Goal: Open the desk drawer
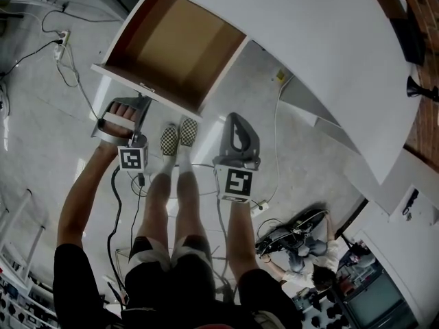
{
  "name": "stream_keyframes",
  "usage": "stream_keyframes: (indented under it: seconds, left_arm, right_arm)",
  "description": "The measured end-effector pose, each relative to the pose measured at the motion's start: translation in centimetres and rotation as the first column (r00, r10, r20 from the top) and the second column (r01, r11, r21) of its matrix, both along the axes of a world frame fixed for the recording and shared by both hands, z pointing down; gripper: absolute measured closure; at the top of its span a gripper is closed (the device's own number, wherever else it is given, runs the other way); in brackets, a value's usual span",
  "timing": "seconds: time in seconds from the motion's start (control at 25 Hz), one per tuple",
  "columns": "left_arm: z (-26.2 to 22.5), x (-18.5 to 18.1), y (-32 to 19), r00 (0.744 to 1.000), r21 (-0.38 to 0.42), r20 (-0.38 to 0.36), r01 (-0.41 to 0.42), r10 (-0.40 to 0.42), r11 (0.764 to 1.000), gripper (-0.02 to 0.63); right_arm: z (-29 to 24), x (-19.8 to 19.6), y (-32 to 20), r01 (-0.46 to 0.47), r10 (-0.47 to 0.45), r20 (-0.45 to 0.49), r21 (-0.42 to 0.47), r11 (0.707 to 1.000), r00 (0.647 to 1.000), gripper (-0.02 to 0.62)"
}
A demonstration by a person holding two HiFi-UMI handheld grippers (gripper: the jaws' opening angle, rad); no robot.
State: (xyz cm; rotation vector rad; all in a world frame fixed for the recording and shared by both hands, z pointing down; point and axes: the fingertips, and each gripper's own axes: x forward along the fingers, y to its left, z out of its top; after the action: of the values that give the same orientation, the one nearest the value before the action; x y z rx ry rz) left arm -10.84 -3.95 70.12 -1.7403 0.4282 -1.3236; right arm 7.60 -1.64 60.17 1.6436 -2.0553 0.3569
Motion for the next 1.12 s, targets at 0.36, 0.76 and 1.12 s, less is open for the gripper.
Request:
stream_keyframes:
  seconds: [0.36,0.76,1.12]
  left_arm:
    - [0.0,-0.1,0.2,1.000,-0.006,0.003,0.002,-0.001,1.000,0.584]
    - [0.4,-0.1,0.1,1.000,-0.005,-0.006,0.008,-0.008,1.000,0.583]
    - [0.6,-0.2,0.1,1.000,0.013,-0.018,0.015,-0.015,1.000,0.575]
  right_arm:
    - [-0.8,-0.2,-0.4,0.005,-0.005,0.005,0.005,1.000,1.000,0.591]
    - [-1.1,-0.5,-0.9,0.007,-0.007,0.012,0.003,1.000,1.000,0.591]
    - [-1.5,-0.4,-1.3,-0.006,0.006,0.019,0.011,1.000,1.000,0.591]
